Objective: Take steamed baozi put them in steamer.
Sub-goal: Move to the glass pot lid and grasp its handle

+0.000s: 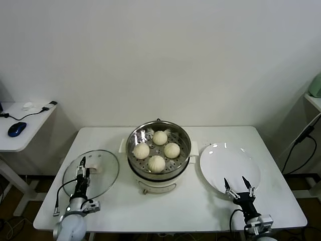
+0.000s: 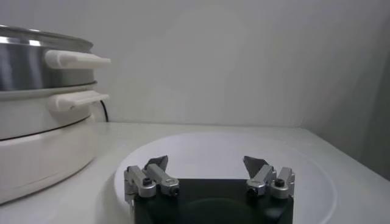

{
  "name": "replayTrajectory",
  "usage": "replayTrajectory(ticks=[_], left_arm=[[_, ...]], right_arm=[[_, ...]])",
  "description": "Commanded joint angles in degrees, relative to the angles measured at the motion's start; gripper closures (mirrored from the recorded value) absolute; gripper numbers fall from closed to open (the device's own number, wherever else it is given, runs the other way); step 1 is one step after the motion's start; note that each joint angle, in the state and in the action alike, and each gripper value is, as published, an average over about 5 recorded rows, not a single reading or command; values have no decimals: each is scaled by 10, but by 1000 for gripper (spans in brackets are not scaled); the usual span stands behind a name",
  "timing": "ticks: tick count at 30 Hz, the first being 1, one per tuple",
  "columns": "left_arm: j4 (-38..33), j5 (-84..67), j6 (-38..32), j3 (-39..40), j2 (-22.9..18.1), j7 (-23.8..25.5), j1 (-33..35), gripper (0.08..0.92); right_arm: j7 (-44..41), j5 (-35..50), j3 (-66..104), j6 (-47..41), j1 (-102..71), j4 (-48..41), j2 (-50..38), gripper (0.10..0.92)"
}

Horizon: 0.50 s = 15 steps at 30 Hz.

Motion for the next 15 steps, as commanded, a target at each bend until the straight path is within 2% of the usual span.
replayTrajectory(ticks=[1,15], left_arm=[[44,13,-12,-2,-1,-7,-18,337],[60,7,-47,-7,-5,-34,-31,753]], right_arm=[[0,-3,1,1,-4,-3,3,203],[4,-7,6,-6,-12,8,10,203]])
